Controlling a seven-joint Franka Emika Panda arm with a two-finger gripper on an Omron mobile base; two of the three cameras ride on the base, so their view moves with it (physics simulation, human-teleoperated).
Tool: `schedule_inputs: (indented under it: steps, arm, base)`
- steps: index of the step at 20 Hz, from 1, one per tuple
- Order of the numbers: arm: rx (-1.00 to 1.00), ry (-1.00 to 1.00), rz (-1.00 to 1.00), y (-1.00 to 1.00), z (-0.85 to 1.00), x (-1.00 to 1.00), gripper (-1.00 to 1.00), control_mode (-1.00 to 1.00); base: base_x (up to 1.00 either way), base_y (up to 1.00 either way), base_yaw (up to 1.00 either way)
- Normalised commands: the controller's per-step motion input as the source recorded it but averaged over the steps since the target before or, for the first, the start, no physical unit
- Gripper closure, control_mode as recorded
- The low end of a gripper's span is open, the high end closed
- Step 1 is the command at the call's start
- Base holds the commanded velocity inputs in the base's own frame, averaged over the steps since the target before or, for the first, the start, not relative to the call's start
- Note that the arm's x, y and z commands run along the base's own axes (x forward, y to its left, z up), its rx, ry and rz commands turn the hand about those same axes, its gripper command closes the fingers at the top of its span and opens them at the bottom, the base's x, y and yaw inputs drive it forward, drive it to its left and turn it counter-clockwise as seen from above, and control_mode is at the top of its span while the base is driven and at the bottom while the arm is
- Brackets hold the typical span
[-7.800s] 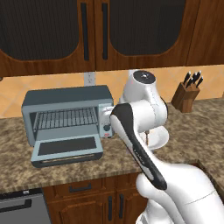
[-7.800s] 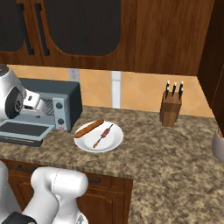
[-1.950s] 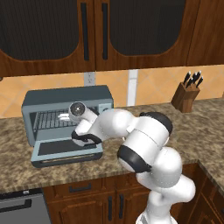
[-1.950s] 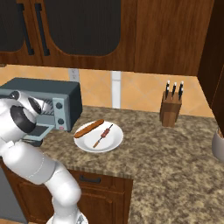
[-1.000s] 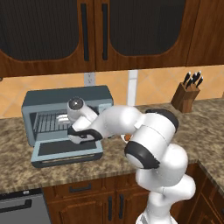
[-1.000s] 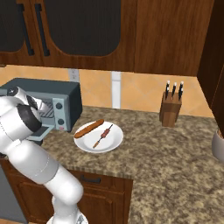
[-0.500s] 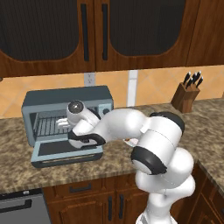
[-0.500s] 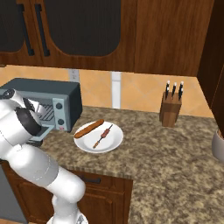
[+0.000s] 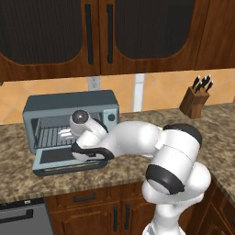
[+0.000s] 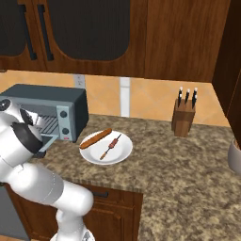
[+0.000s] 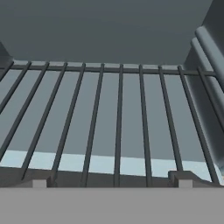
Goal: Pick up the kebab skewer and baguette bread, and place them inside the toaster oven. Close the toaster oven door and start by setting the timer.
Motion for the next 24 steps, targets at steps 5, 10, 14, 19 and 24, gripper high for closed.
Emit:
schedule_inputs:
  steps: [5, 10, 14, 19, 24]
  arm:
    - [0.04, 0.00, 0.00, 0.00, -0.81, -0.65, -1.00, -1.00]
    - [0.04, 0.00, 0.00, 0.00, -0.77, -0.69, -1.00, -1.00]
    - [0.05, 0.00, 0.00, 0.00, -0.74, -0.71, -1.00, -1.00]
    - [0.02, 0.01, 0.00, 0.00, -0.43, -0.40, -1.00, -1.00]
    - [0.02, 0.01, 0.00, -0.04, 0.07, -0.19, -1.00, -1.00]
  base:
    - [0.00, 0.00, 0.00]
    - [0.00, 0.00, 0.00]
    - [0.00, 0.00, 0.00]
    - [0.00, 0.00, 0.00]
    - [0.00, 0.00, 0.00]
